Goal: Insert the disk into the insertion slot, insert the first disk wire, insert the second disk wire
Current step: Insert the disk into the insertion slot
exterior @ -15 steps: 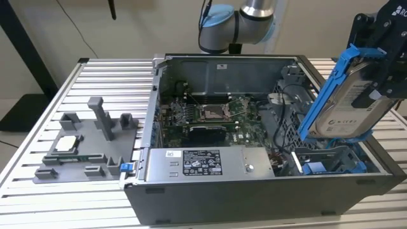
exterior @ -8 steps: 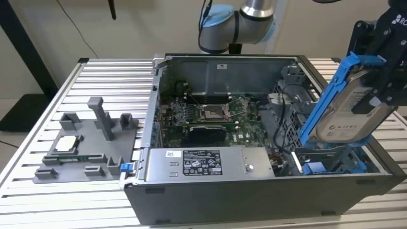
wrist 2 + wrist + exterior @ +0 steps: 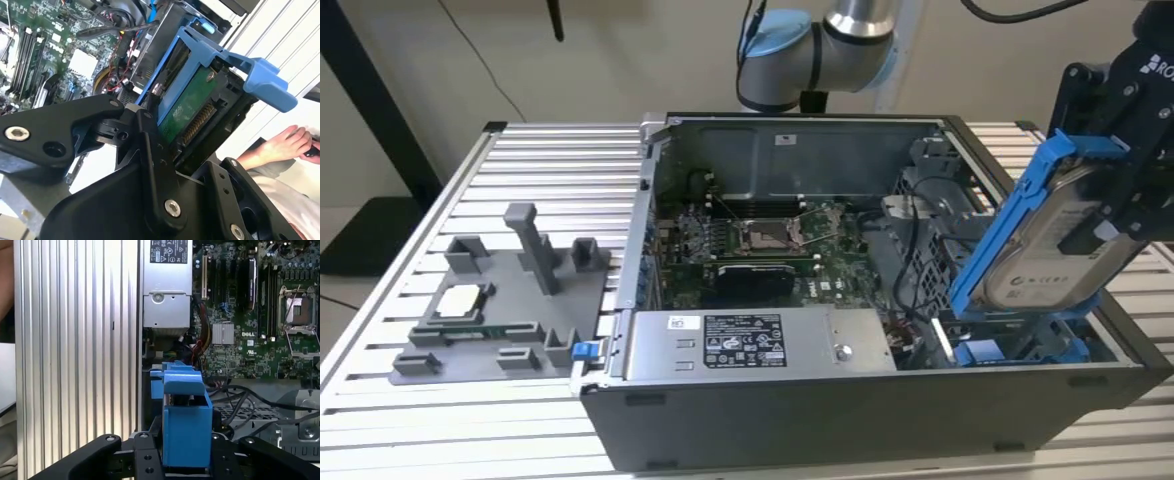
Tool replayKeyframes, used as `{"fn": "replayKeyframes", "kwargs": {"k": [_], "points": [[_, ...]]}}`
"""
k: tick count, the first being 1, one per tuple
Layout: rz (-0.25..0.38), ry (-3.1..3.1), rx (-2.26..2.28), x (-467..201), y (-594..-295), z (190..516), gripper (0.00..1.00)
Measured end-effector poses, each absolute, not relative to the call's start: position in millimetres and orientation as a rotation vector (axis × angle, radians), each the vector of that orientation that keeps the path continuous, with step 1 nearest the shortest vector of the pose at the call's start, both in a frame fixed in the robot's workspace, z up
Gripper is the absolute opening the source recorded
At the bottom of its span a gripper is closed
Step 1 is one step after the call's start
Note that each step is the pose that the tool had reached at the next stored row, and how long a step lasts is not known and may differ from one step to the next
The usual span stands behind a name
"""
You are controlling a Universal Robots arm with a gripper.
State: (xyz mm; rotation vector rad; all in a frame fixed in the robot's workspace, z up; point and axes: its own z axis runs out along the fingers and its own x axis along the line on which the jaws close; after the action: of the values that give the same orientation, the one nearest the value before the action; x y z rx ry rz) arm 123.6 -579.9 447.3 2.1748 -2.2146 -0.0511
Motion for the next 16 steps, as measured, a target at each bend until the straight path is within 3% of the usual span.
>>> {"fn": "replayKeyframes", "kwargs": {"k": [16], "points": [[-0.072, -2.222, 2.172, 133.1, -583.9, 426.2, 0.0]]}}
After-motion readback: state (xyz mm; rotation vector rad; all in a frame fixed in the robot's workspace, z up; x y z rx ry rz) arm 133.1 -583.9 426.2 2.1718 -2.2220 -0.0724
